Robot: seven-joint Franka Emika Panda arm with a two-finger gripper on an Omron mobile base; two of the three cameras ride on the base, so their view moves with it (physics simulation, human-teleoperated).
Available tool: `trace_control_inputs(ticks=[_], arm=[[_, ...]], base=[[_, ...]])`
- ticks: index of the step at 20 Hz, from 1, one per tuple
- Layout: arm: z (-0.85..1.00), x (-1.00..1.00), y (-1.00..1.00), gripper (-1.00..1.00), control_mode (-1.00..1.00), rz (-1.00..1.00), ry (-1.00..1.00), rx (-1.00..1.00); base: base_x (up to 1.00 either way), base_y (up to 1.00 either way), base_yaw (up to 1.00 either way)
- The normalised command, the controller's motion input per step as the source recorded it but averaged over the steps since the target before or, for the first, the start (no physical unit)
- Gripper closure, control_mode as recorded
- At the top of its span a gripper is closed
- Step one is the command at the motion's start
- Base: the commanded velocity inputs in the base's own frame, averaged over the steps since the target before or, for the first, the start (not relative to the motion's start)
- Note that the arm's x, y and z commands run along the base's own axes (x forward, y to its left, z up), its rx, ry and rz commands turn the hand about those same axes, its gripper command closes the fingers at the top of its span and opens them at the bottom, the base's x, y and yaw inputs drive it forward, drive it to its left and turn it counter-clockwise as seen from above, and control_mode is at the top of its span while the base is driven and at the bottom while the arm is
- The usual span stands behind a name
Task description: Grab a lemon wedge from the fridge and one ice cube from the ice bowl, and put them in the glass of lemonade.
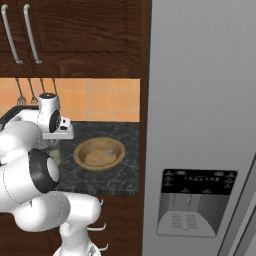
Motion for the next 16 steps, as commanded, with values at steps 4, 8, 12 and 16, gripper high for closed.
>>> trace_control_inputs(ticks=[4, 8, 12, 16], arm=[[0.00, 0.00, 0.02, 1.00, -1.00, -0.10, 0.00, -0.07], [0.01, 0.03, 0.29, 1.00, -1.00, -0.10, 0.01, -0.09], [0.00, 0.06, 0.38, 1.00, -1.00, -0.05, 0.00, -0.06], [0.00, 0.05, 0.07, 1.00, -1.00, -0.01, 0.01, -0.02]], base=[[0.00, 0.00, 0.00], [0.00, 0.00, 0.00], [0.00, 0.00, 0.00], [0.00, 0.00, 0.00]])
